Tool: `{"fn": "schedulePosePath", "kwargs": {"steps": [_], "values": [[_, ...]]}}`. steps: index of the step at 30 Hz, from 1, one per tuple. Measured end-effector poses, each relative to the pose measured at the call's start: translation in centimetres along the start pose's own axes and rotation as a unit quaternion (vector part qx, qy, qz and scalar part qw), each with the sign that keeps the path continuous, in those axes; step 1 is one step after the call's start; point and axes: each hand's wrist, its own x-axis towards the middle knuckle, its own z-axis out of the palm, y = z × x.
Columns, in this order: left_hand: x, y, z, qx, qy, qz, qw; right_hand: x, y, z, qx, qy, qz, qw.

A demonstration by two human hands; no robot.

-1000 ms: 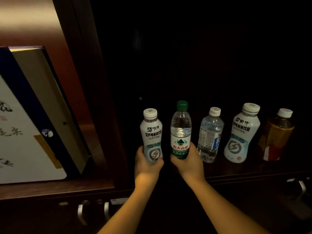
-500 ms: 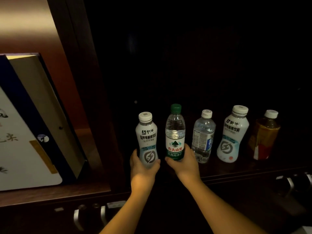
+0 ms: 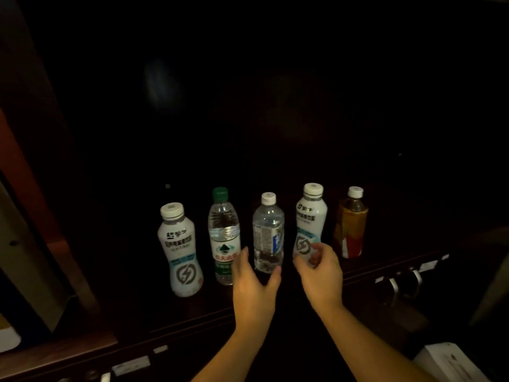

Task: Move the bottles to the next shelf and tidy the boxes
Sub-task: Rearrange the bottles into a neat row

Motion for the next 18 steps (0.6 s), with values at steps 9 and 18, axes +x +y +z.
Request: {"fn": "schedulePosePath", "kwargs": {"steps": [9, 18], "values": [[3.5, 0.8, 5.6, -0.009, 0.007, -0.13, 0.991, 4.7, 2.3, 0.0, -0.063, -0.037, 0.033, 0.997], [3.7, -0.3, 5.9, -0.016, 0.0, -0.108, 0.994, 5.8, 3.1, 0.4, -0.074, -0.082, -0.014, 0.994]]}}
